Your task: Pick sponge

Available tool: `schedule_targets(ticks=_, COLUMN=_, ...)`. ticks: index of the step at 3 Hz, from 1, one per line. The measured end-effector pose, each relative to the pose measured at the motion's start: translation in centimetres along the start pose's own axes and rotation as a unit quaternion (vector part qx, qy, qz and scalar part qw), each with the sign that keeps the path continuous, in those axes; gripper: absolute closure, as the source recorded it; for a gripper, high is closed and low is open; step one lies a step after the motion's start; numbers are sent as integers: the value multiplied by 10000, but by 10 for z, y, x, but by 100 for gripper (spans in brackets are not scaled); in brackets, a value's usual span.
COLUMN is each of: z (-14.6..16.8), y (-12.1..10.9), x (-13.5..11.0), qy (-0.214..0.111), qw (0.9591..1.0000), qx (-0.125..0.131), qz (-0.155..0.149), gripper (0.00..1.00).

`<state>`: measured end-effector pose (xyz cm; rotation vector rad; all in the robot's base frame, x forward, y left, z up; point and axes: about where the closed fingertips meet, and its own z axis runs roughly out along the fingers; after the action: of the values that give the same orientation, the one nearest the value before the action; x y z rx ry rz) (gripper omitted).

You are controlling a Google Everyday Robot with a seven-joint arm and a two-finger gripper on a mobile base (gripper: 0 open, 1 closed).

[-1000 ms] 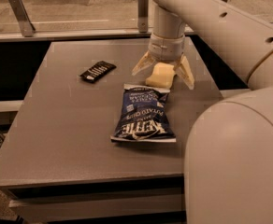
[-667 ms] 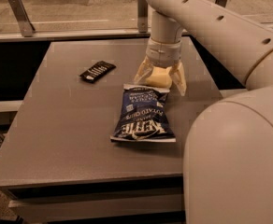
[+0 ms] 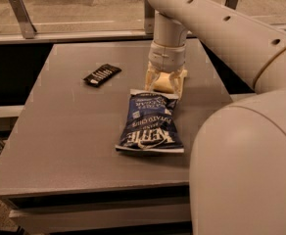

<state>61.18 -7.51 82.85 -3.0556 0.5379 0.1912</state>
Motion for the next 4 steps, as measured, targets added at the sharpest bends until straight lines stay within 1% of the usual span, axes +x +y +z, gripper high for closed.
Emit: schedule_targets(ticks=4, z=-2, y=3, x=1, qy=8, qw=10000, qx=-10, qz=36, gripper=57)
